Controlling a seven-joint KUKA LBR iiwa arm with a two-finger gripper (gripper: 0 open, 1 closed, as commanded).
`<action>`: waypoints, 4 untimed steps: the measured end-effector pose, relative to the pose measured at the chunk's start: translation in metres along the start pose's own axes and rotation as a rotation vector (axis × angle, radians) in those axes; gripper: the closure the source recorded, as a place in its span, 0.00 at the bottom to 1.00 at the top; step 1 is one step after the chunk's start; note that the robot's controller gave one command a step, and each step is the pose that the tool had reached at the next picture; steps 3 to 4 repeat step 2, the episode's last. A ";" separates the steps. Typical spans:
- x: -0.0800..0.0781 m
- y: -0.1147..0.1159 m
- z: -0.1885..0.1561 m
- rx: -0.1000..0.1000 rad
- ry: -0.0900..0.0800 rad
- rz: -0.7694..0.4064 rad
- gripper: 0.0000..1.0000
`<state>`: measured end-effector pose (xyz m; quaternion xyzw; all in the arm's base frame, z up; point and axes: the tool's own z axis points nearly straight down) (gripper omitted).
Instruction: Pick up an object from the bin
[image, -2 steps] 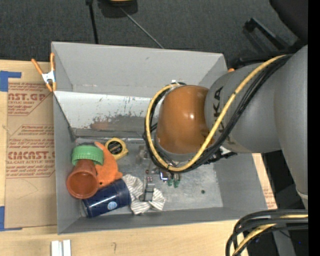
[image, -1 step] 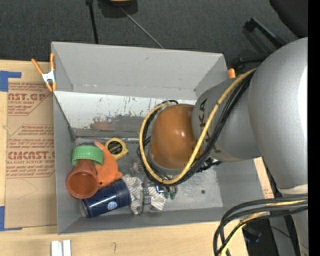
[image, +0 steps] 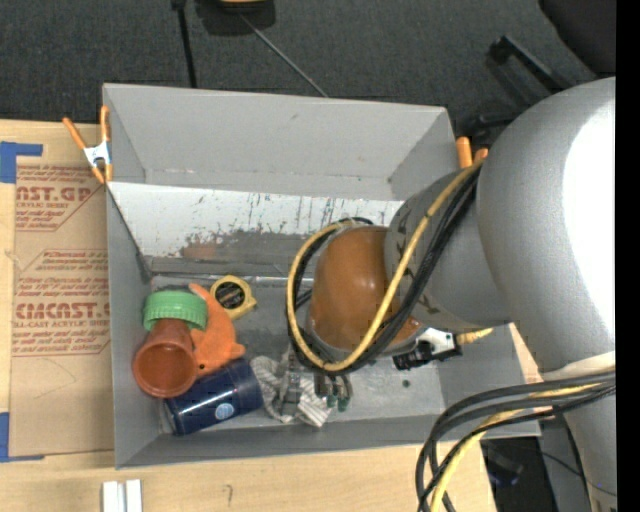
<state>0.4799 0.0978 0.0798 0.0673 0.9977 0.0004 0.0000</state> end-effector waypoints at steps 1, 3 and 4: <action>0.000 0.000 0.000 0.000 0.000 0.001 1.00; -0.039 0.013 -0.141 0.000 -0.002 0.026 1.00; -0.039 0.013 -0.141 0.000 -0.002 0.026 1.00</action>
Offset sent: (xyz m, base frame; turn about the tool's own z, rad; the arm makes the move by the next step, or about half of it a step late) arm 0.0403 0.0065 0.1410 0.0275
